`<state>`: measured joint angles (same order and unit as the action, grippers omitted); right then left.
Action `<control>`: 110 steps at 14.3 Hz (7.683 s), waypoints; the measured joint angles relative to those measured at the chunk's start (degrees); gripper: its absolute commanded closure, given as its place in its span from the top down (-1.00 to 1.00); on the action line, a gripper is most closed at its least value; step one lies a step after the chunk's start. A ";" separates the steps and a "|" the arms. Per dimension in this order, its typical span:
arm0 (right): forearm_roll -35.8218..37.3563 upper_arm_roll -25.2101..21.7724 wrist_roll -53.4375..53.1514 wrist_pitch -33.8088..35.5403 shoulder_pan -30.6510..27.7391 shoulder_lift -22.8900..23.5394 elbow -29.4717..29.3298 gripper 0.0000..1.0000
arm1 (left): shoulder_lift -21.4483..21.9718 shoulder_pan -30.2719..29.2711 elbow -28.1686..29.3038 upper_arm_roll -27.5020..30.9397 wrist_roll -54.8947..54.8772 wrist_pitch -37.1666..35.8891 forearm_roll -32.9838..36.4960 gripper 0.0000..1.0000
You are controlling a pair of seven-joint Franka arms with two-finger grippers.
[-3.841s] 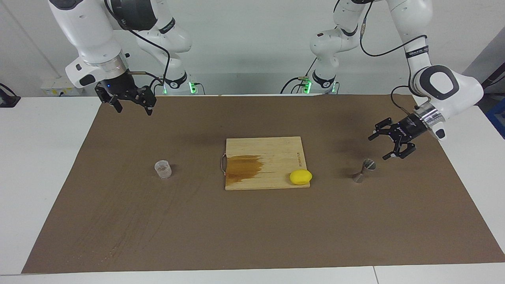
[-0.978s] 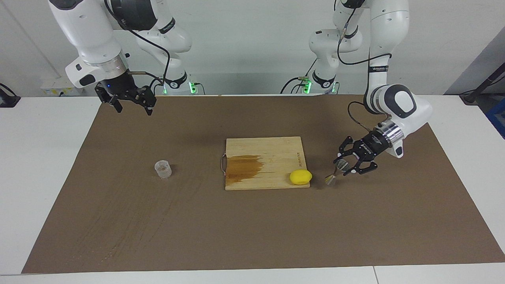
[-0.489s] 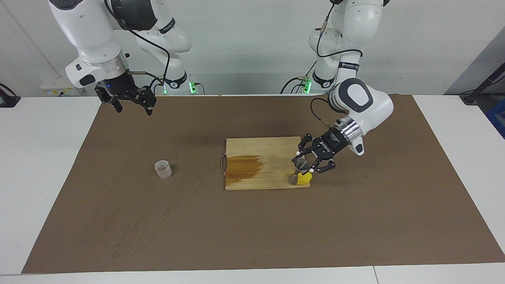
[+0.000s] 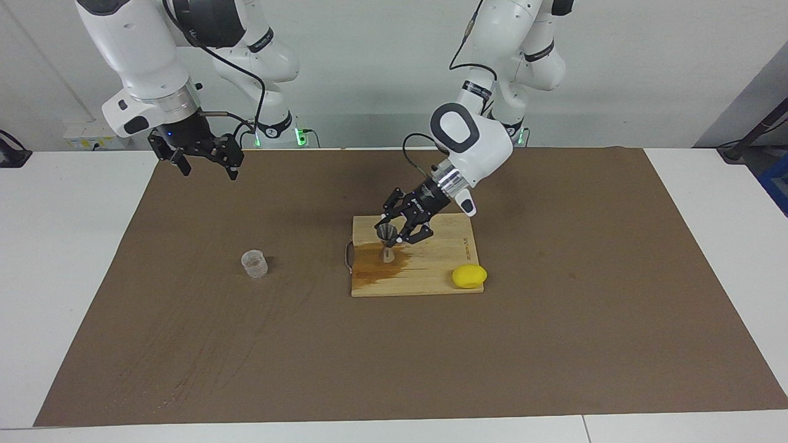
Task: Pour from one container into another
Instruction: 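Set the metal cup on the board while the right gripper opens, then withdraw the left gripper while the right gripper reaches the clear glass, then close the right gripper on the clear glass and lift it, then carry the clear glass with the right gripper above the metal cup, then tilt the clear glass over the metal cup with the right gripper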
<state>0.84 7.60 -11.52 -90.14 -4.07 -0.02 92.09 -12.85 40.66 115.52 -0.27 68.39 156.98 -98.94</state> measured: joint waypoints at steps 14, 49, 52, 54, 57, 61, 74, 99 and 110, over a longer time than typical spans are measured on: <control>-0.05 -0.01 -9.18 -1.14 -0.08 0.27 0.03 1.00 | -0.47 -1.91 0.59 1.10 0.02 -1.00 -0.03 1.00; -42.10 0.06 -38.96 -25.85 -15.57 25.33 19.04 0.85 | 15.04 -36.00 -14.66 2.28 -63.25 -53.19 95.25 1.00; -43.42 0.18 -38.87 -25.85 -15.42 25.11 19.41 0.74 | 14.85 -36.00 -18.97 2.17 -66.84 -62.28 95.42 1.00; -44.76 0.18 -38.86 -25.85 -15.11 24.91 19.73 0.52 | 14.88 -36.00 -19.85 2.14 -68.06 -64.51 95.45 1.00; -46.10 0.18 -38.86 -25.85 -15.03 24.56 20.19 -0.68 | 14.88 -37.55 -19.85 0.91 -68.40 -65.02 95.53 1.00; -46.79 0.20 -38.86 -25.56 -15.03 24.24 20.22 -1.00 | 14.88 -41.07 -19.85 -2.51 -68.55 -65.62 95.57 1.00; -45.22 0.35 -62.95 -40.49 7.40 15.95 19.85 -1.00 | 14.99 -43.28 -23.39 -5.01 -68.55 -73.53 97.44 1.00; -1.75 0.32 -93.16 -37.29 25.22 13.74 11.99 -1.00 | 15.00 -45.14 -23.38 -5.46 -68.54 -73.77 97.48 1.00; 14.02 0.33 -99.14 -31.33 30.30 11.66 12.01 -1.00 | 15.00 -45.14 -23.38 -5.47 -68.54 -73.79 97.48 1.00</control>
<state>14.85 7.93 -110.66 -121.47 26.24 11.64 104.10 2.15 -4.48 92.14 -5.74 -0.15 83.19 -1.46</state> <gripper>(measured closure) 0.493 0.000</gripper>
